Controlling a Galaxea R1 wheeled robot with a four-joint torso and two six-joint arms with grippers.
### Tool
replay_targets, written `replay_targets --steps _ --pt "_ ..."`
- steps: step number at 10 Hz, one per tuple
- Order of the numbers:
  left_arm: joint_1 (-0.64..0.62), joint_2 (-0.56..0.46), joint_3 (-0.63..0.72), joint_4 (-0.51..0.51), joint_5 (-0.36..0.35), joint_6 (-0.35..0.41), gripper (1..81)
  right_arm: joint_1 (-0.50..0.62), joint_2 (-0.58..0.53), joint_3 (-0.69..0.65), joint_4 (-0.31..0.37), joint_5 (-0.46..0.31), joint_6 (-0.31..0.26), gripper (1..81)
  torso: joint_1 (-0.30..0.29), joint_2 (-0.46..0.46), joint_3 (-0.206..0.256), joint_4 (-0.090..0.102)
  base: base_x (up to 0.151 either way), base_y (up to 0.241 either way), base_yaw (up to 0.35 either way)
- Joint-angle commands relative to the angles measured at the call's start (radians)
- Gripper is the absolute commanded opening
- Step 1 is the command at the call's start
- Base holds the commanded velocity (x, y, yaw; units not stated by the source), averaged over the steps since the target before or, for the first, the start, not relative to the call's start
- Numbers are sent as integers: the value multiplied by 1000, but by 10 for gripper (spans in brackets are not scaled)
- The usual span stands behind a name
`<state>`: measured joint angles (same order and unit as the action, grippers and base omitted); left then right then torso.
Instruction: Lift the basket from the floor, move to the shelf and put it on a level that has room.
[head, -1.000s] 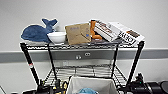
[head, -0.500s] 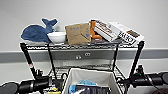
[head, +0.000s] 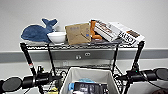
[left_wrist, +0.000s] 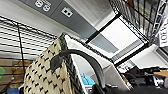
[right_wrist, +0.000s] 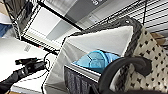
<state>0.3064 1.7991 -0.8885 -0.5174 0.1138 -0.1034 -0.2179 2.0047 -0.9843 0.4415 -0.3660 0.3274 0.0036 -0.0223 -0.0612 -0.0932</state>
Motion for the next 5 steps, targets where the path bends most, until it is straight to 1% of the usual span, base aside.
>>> replay_targets --steps 1,2,4,5 --pt "-155 62 -95 -1 -29 -6 10 165 108 -138 -23 10 -10 10 0 0 0 0 0 0 0" --pt "-170 76 -110 0 -39 -4 10 166 128 -160 -52 21 -10 10 0 0 0 0 0 0 0" --pt "-181 111 -145 56 -124 -4 10 179 159 -203 -93 42 -10 10 0 0 0 0 0 0 0" --pt "-195 152 -199 68 -123 -5 10 189 182 -233 -109 47 -10 10 0 1 -1 0 0 0 0"
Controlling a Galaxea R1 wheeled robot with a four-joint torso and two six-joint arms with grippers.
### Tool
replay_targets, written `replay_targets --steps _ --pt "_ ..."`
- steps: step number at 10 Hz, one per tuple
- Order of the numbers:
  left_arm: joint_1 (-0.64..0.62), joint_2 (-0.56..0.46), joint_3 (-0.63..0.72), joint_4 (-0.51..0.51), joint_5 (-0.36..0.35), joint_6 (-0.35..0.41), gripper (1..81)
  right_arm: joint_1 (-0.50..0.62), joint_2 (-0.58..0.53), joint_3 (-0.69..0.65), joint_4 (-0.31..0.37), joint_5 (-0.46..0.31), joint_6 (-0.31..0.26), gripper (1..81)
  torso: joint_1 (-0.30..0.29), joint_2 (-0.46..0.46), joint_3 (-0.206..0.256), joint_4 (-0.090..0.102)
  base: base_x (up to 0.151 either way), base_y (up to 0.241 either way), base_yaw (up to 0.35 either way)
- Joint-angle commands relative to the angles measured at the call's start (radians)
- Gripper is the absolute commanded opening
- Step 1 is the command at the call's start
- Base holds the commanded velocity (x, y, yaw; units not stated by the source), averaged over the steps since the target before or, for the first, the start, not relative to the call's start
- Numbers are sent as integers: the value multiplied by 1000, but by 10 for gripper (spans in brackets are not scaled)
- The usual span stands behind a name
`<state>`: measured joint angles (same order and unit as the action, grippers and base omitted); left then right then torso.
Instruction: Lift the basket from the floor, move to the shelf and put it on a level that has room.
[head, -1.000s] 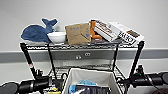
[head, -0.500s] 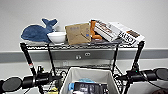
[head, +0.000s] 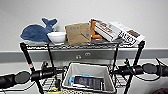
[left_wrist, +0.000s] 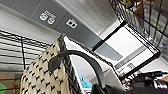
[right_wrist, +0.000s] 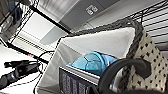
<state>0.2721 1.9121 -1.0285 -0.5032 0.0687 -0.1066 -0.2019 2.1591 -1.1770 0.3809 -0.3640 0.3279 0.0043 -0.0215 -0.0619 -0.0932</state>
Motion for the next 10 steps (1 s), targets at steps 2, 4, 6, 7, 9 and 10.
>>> replay_targets --steps 2,4,6,7,9,10 --pt "-161 125 -177 49 -69 -2 10 186 78 -126 -51 43 -10 10 0 0 0 0 0 0 0" --pt "-164 203 -292 45 -38 -2 10 187 142 -234 -50 37 -9 10 0 0 0 0 0 0 0" --pt "-175 265 -381 41 -7 -4 10 196 219 -346 -43 31 -9 10 0 0 0 0 0 0 0" --pt "-185 285 -415 41 3 -4 10 204 253 -402 -43 28 -10 10 0 0 0 0 0 0 0" --pt "-210 318 -476 41 32 -18 10 232 317 -511 -46 22 -9 10 0 0 0 0 0 0 0" --pt "-218 337 -511 41 48 -19 10 236 343 -556 -50 7 -10 10 0 0 0 0 0 0 0"
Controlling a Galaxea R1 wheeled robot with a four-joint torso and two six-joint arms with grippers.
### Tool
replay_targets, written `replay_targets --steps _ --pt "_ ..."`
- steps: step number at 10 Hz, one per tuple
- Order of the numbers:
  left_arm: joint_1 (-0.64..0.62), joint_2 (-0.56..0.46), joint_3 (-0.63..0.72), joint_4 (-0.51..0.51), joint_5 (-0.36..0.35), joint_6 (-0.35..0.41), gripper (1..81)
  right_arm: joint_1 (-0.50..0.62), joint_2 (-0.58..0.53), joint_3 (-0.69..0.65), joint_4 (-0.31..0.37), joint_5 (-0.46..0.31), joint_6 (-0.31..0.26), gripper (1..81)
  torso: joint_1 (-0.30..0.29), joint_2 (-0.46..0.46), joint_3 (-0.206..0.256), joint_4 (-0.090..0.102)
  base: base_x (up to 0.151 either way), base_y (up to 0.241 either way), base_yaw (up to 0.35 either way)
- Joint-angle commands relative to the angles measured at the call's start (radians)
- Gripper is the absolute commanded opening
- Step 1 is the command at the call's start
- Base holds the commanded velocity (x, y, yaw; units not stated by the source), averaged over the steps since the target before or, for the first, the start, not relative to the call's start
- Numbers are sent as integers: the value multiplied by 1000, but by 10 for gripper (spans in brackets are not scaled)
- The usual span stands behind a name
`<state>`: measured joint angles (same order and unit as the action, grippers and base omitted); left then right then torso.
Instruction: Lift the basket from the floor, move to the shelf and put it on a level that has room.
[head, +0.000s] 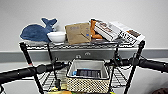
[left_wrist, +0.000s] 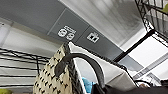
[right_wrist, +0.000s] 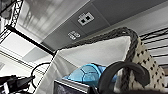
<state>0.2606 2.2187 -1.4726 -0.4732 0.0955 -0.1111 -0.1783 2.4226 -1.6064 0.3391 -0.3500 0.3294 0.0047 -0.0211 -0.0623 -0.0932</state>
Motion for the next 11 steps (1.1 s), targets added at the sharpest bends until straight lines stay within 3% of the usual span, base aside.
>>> replay_targets --steps 1,5,8,9,10,11 --pt "-211 50 -95 11 29 -19 10 214 104 -176 -2 -30 -12 10 0 0 0 0 0 0 0" --pt "-215 110 -187 11 64 -25 10 205 140 -242 1 -40 -12 10 0 0 -1 0 0 0 0" --pt "-215 99 -193 19 92 -24 10 185 131 -233 1 -38 -12 10 0 0 -1 0 0 0 0" --pt "-215 89 -189 22 101 -24 811 184 128 -227 3 -38 -12 10 0 0 -1 0 0 0 0" --pt "-215 73 -172 24 99 -24 811 184 118 -216 6 -38 -12 10 0 0 -1 0 0 0 0" --pt "-215 58 -155 27 99 -22 811 185 106 -210 12 -37 -10 811 0 0 -1 0 0 0 0"
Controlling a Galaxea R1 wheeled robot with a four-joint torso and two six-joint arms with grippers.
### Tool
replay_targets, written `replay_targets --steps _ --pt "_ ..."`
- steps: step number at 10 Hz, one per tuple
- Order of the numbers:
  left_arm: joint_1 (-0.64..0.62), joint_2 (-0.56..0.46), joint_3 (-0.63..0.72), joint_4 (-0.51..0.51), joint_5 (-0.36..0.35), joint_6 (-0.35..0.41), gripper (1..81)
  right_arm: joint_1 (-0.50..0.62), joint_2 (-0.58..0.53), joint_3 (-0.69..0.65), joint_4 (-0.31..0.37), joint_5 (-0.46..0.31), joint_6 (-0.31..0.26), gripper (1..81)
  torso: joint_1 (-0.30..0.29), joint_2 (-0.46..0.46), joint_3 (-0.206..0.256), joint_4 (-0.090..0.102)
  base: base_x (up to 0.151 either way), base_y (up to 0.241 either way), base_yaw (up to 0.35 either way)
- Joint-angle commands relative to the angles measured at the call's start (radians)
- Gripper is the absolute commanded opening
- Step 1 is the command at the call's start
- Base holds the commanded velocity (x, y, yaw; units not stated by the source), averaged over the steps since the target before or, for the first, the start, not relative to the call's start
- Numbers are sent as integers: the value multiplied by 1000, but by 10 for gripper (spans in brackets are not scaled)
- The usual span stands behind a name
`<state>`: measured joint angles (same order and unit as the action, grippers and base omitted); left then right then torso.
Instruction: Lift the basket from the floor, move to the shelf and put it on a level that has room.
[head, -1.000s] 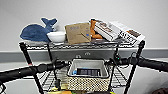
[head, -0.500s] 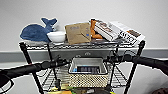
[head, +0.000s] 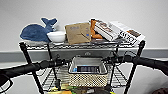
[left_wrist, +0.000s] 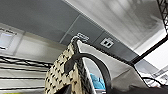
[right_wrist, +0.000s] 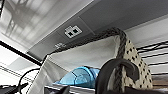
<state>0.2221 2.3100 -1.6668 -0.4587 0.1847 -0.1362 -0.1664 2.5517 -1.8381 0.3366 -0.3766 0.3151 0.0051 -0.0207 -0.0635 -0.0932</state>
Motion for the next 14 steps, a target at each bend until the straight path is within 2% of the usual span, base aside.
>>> replay_targets --steps 1,3,5,9,12,13,14 --pt "-177 -39 41 15 12 3 811 173 -41 48 13 -10 4 811 0 0 0 0 0 0 0" --pt "-174 -72 73 11 10 1 811 173 -90 103 15 -7 4 811 0 0 0 0 0 0 0" --pt "-163 -139 157 14 10 1 811 153 -192 252 12 10 15 811 0 0 0 0 0 0 0" --pt "-48 -314 357 26 -5 3 811 52 -397 529 1 70 18 811 0 0 0 0 0 0 0" --pt "3 -447 487 23 -8 3 811 4 -515 651 12 94 19 811 0 0 0 0 0 0 0" --pt "6 -478 518 -1 25 -13 811 11 -545 665 19 52 50 811 0 0 0 0 0 0 0" --pt "6 -497 533 -11 174 -98 811 11 -566 671 16 -66 110 811 0 0 0 0 0 0 0"
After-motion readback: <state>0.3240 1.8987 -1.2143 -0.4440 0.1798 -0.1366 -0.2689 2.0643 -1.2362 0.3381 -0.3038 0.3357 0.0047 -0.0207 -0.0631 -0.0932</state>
